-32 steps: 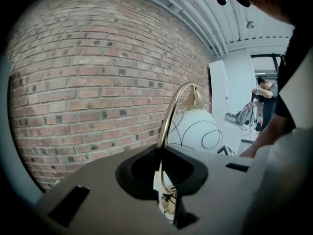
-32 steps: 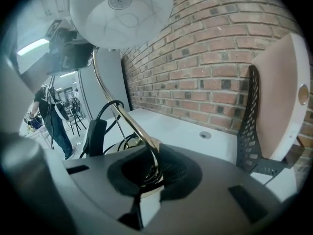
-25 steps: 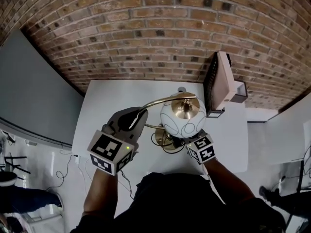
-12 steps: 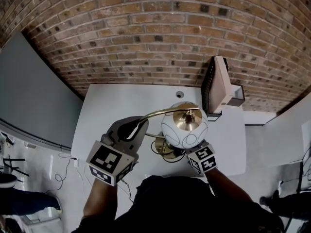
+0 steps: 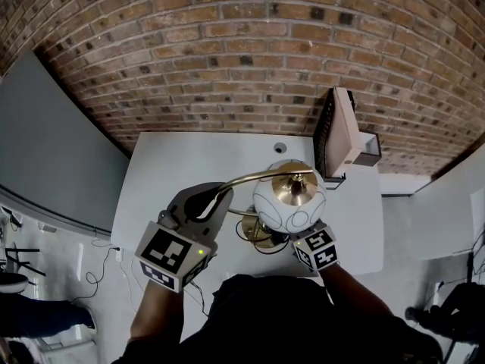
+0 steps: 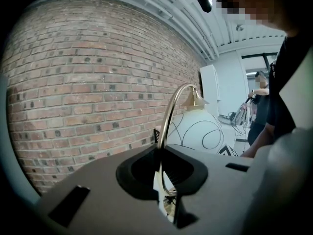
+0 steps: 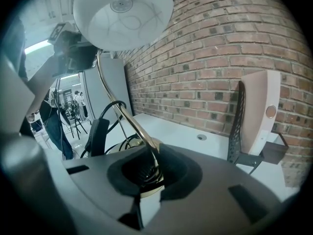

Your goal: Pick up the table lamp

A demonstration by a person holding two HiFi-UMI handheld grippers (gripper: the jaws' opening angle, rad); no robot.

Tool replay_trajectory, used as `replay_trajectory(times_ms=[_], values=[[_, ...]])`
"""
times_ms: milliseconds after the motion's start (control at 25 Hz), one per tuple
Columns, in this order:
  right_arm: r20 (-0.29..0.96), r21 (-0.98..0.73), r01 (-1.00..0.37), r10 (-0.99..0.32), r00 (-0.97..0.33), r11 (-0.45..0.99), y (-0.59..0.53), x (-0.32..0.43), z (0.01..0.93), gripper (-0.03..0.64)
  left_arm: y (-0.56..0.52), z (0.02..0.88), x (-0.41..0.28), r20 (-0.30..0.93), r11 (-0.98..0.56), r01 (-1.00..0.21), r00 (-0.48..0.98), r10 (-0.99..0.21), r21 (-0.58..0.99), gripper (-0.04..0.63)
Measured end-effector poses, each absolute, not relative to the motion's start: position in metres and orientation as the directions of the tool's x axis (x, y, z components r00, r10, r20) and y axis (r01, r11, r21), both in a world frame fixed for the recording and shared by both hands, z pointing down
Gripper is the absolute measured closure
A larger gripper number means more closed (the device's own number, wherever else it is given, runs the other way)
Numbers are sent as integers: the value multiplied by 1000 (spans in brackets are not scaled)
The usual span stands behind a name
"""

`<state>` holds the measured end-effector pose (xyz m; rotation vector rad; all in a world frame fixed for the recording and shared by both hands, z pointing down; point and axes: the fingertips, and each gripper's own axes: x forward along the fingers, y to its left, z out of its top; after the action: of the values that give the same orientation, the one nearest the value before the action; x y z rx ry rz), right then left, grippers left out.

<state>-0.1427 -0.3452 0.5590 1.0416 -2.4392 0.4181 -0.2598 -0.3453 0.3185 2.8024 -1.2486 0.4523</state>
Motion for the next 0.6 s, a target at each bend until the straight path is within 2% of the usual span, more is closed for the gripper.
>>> replay_trajectory(times_ms=[600], values=[[518,-97,-739,-600,-610,667,-345,-142,560,572,-345,319,-258,283,-676,-734,634,-720,-75,577]])
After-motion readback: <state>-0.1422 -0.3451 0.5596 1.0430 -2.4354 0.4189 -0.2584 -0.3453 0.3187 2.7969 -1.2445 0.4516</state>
